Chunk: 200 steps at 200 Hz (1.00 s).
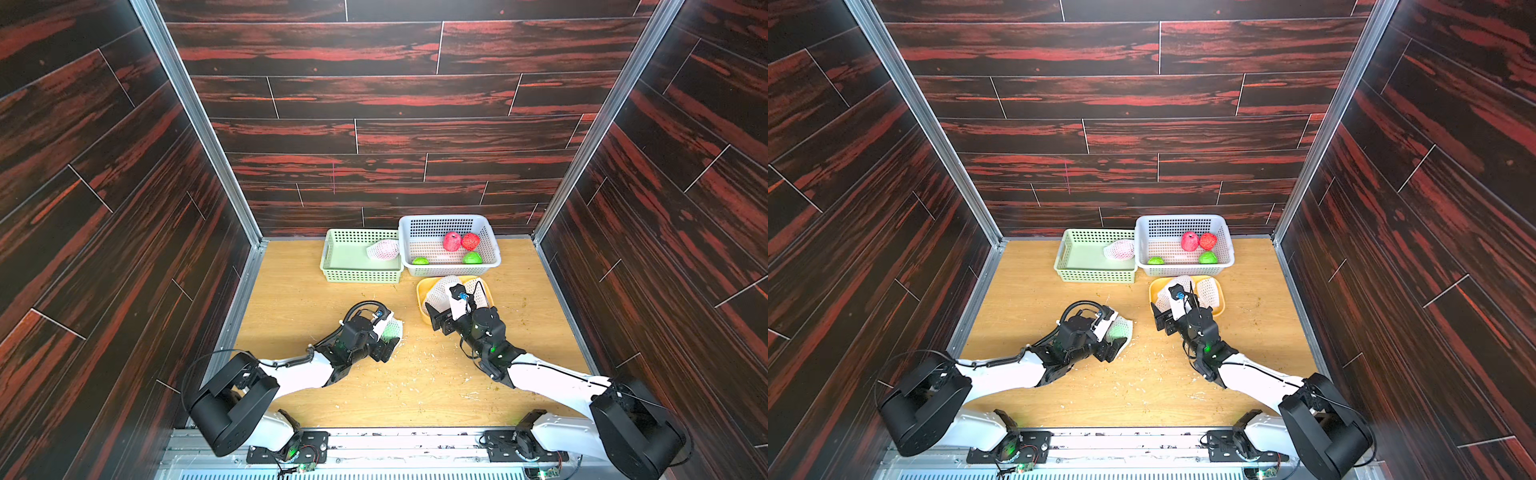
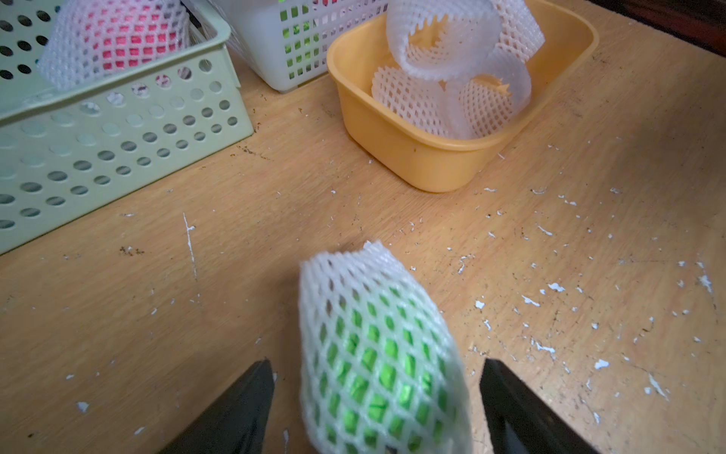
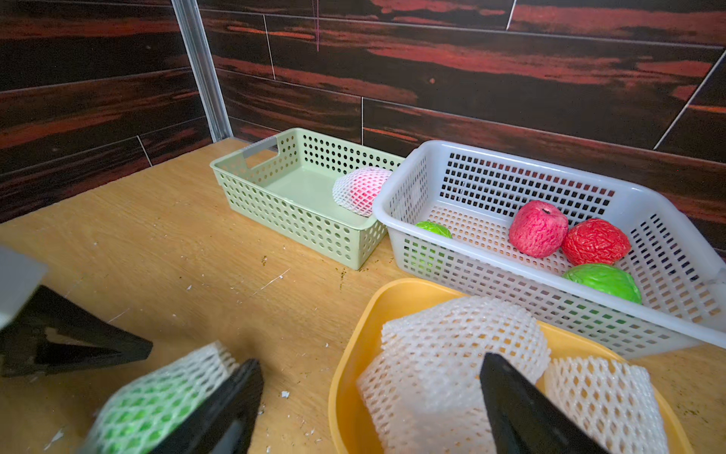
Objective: Remove foam nets from apples
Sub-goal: Place the apple at the center of the board, then remove the foam net from the apple.
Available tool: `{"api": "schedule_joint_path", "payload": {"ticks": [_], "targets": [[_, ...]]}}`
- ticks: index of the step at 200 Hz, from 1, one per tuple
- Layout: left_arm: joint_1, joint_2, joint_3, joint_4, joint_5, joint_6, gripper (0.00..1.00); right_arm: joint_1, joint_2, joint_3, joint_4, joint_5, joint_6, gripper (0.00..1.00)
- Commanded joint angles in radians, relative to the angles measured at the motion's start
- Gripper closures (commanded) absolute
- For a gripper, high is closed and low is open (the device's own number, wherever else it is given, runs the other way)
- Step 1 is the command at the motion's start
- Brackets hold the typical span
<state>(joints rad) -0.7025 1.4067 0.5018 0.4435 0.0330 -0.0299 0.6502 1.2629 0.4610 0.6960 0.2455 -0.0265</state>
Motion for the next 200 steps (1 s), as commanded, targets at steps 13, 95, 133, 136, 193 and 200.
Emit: {"api": "schedule_joint_path", "payload": {"ticks": [13, 95, 133, 136, 193, 200], "targets": [[-0.003, -0.126, -0.006, -0.051, -0.031, -0.035, 0.11, 0.004, 0.016, 0.028, -0.007, -0.01, 0.004, 0.1], [0.162, -0.155, -0.098, 0.09, -0.022, -0.274, 0.14, 0.019, 0.105, 0.262, -0.316, -0.296, 0.104, 0.11], [0.179, -0.135, -0.102, 0.107, 0.004, -0.237, 0.14, 0.031, 0.327, 0.545, -0.675, -0.385, 0.362, 0.16], [0.179, -0.134, -0.102, 0.106, -0.001, -0.238, 0.14, 0.032, 0.343, 0.56, -0.691, -0.391, 0.383, 0.17], [0.181, -0.159, -0.13, 0.101, -0.101, -0.271, 0.14, 0.197, 0.504, 0.77, -0.906, -0.197, 0.319, 0.19], [0.181, -0.17, -0.137, 0.091, -0.141, -0.289, 0.14, 0.195, 0.509, 0.774, -0.92, -0.198, 0.331, 0.19]]}}
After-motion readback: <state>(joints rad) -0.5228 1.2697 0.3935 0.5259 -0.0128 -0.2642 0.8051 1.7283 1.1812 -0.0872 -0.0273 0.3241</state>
